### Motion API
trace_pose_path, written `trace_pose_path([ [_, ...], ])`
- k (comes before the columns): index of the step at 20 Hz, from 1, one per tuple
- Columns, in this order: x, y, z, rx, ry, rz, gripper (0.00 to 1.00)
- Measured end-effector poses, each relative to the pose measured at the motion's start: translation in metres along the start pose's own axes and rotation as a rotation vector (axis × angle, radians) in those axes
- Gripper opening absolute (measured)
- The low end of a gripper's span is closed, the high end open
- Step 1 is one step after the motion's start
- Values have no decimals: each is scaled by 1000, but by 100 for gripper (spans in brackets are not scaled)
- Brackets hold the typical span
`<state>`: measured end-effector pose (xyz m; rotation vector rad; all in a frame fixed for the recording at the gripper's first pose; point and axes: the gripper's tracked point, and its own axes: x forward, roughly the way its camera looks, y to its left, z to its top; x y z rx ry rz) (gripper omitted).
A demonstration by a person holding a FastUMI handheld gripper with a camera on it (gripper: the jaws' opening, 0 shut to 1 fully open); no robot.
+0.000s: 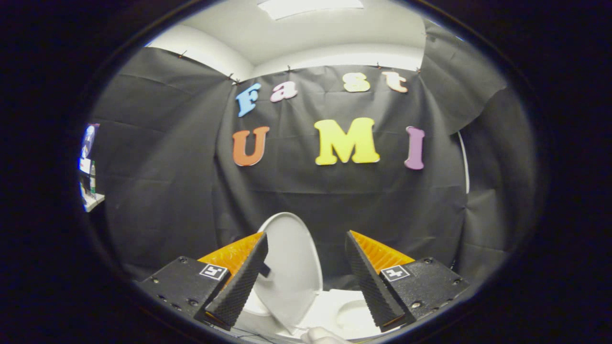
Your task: Open the toilet lid.
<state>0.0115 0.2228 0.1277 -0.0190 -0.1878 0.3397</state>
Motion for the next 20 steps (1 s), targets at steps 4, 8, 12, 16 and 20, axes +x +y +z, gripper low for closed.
trace_pose_path([
  [4, -28, -71, -27, 15, 40, -106, 100],
  [8, -60, -137, -70, 32, 99, -210, 100],
  [12, -85, -181, -106, 74, 152, -284, 100],
  [16, -99, -217, -128, 91, 148, -350, 100],
  [20, -100, -234, -146, 111, 162, -365, 100],
])
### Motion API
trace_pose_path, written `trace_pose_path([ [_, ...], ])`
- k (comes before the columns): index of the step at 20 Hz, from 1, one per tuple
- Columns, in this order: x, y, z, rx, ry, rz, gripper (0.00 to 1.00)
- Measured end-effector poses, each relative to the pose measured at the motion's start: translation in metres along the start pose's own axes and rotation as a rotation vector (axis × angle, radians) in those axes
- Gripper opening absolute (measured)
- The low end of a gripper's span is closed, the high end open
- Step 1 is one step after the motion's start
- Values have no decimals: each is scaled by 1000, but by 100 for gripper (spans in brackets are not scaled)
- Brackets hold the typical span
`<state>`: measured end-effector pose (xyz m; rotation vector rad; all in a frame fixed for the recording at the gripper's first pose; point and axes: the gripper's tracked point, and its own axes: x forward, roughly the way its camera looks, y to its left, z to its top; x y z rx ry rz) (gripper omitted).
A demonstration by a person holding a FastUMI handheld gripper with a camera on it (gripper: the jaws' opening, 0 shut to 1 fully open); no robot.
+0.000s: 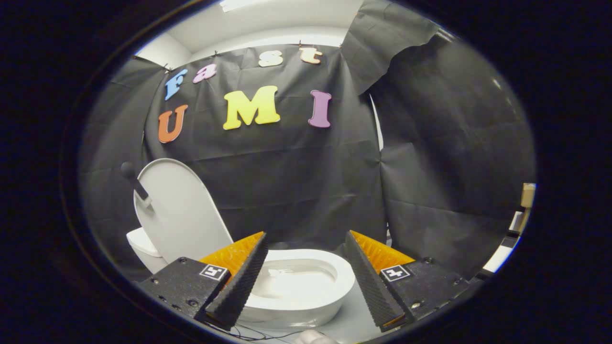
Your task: Open the toilet lid.
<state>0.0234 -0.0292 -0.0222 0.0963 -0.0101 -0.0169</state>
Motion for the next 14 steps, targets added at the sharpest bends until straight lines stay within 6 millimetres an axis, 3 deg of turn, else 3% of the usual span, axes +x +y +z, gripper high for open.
trace_pose_path([
  [3, 3, -5, -11, -3, 29, 4, 100],
  [14, 4, 3, -16, -89, 33, 24, 100],
])
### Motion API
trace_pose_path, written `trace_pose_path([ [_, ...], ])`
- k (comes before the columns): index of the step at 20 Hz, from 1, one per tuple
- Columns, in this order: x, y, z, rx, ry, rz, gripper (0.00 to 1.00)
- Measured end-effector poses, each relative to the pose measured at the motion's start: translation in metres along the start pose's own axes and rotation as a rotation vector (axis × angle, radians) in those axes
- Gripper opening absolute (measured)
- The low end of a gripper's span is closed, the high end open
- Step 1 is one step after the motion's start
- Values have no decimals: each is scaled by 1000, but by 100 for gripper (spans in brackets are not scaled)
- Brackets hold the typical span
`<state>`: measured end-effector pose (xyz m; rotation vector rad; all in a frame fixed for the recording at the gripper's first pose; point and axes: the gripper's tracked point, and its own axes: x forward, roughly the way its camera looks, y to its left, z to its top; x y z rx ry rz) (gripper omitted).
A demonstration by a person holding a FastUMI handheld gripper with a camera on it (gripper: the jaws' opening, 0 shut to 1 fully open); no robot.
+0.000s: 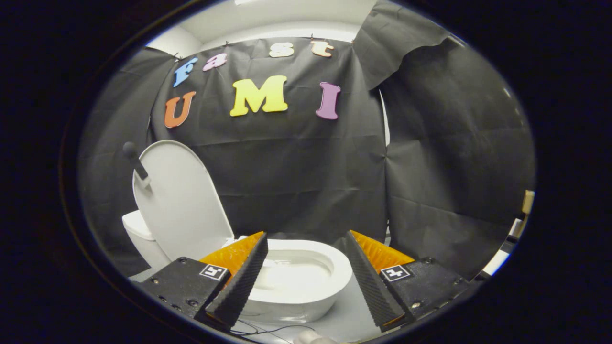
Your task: Open the toilet lid.
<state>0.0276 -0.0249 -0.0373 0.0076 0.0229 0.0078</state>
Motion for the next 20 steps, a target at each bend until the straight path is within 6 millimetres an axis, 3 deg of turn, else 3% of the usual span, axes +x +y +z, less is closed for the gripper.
trace_pose_path([
  [20, 1, 10, -3, -30, 4, 12, 100],
])
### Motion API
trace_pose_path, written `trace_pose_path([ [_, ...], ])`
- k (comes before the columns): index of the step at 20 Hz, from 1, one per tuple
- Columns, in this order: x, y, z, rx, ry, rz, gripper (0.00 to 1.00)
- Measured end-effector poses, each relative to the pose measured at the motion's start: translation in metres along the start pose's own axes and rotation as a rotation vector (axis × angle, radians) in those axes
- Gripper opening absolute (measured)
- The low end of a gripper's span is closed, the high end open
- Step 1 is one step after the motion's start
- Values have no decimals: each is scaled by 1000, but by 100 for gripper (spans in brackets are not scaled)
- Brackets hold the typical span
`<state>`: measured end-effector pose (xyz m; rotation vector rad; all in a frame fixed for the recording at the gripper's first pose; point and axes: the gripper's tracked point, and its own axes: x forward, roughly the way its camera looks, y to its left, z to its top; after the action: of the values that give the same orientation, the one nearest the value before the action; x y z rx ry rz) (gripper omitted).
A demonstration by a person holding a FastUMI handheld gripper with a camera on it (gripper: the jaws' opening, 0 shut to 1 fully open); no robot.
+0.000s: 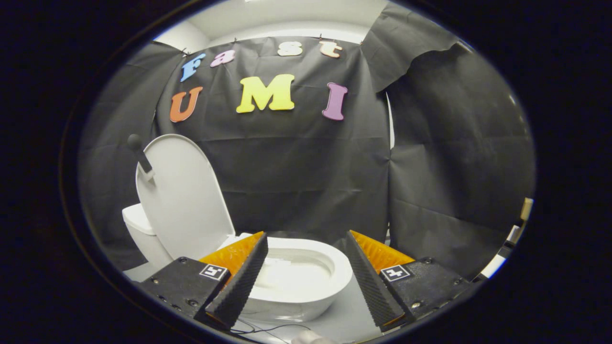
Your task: Open the toilet lid.
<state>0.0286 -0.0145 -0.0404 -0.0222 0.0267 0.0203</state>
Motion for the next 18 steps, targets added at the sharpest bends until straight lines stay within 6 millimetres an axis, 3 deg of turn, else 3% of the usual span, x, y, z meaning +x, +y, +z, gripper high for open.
trace_pose_path([
  [18, 1, 2, -4, 5, 11, 3, 100],
])
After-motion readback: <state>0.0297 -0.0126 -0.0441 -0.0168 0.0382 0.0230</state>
